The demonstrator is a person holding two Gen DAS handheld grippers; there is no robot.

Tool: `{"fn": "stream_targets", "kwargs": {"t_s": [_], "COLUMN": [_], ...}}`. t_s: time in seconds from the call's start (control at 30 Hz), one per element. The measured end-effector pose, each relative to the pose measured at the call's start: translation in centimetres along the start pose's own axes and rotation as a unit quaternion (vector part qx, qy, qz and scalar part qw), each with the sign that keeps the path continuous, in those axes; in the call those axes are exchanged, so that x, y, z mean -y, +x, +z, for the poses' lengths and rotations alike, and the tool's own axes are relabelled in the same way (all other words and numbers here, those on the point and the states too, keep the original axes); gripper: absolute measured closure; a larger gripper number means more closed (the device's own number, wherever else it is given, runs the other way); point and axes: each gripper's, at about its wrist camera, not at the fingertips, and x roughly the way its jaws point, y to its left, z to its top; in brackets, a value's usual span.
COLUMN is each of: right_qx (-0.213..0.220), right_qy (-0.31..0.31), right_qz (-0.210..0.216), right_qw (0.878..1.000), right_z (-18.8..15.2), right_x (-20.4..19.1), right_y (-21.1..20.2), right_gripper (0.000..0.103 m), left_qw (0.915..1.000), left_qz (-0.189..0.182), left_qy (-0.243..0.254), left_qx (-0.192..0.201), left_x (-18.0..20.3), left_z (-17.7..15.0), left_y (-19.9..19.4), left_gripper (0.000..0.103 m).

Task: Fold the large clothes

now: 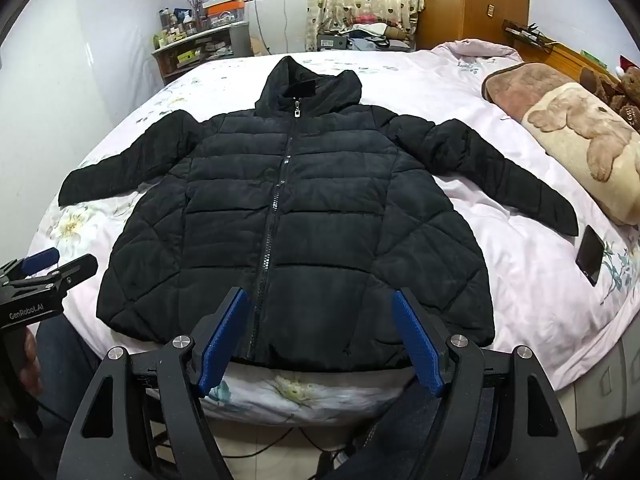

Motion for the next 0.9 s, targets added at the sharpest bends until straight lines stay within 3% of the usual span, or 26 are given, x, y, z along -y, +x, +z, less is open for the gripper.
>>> {"fn": "stream_targets", "kwargs": {"t_s": [0.9], "right_qx": [-0.001], "right_qy": [-0.002], "right_qz": [0.001], "right_qw": [1.000], "right_z": [-0.01], "right_x": [-0.22], "right_y": [-0.10], "right_gripper": [0.029], "left_qw": [0.9999], "left_qz": [0.004], "left_qy": [0.010], "left_qx": [0.009], "left_x": [0.54], "left_z": [-0.17], "left_y": [-0.62], "left_gripper": [0.000]}}
